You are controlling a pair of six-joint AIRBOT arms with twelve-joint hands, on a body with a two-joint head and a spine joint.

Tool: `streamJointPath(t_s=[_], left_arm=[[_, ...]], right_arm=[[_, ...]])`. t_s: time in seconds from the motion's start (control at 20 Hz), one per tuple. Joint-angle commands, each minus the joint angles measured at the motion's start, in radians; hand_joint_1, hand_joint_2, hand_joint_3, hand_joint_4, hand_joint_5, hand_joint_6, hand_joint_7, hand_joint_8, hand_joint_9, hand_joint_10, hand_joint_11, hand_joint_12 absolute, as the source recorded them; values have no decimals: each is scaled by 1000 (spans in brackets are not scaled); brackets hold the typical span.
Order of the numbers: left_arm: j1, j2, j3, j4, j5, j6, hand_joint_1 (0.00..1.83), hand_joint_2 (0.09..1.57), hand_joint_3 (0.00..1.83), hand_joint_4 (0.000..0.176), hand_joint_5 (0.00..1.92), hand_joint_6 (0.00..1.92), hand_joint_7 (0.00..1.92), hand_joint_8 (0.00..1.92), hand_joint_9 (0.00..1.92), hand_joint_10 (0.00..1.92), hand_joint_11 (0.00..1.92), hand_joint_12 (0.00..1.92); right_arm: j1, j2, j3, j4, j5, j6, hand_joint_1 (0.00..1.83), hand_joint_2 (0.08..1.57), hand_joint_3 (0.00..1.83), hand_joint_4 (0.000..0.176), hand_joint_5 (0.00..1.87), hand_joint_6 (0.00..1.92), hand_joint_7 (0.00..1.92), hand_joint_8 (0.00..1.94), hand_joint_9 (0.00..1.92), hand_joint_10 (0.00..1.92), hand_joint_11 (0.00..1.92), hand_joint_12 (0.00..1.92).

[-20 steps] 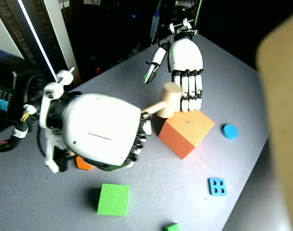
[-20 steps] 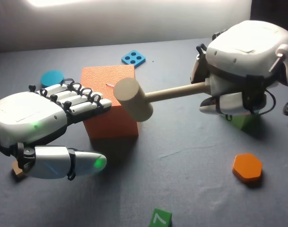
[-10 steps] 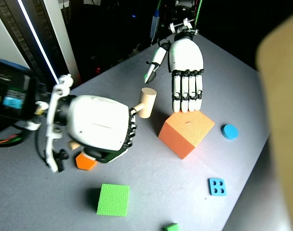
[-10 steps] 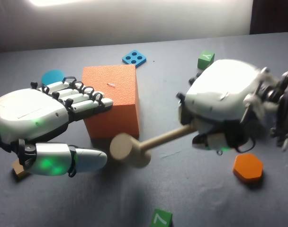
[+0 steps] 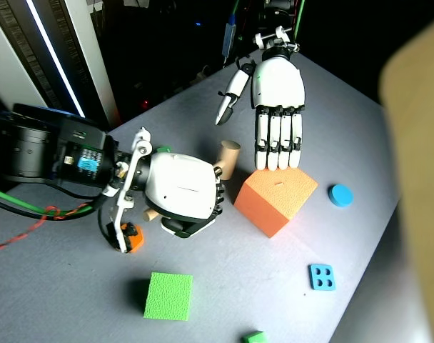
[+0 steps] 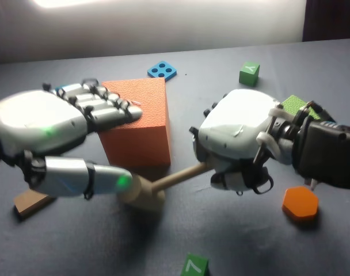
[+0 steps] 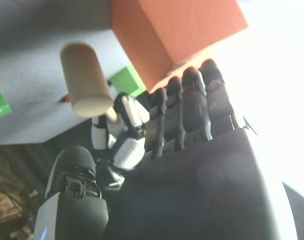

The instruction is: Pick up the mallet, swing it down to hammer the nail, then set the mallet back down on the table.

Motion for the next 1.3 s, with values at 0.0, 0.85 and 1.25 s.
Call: streamJointPath(t_s=[0.0, 0.85, 1.25], left_arm=[[-17, 14, 2, -17, -99, 0, 0, 1185, 0, 0, 119, 1, 136, 2, 129, 2, 0, 290], [-212, 131, -33, 237, 45, -190, 0, 1177, 0, 0, 122, 2, 135, 1, 132, 1, 0, 294], [-260, 152, -69, 242, 80, -192, 0, 1169, 0, 0, 117, 0, 141, 0, 142, 0, 0, 288]], right_arm=[[7, 1, 1, -35, 87, 2, 886, 1464, 0, 176, 1457, 1921, 1689, 1941, 1816, 1921, 1921, 1921], [-24, -28, 26, -60, 95, 2, 296, 1251, 1, 0, 685, 534, 746, 618, 714, 661, 461, 1119], [-25, 30, -23, -61, 94, 1, 297, 1175, 0, 0, 480, 0, 537, 0, 455, 21, 11, 1000]])
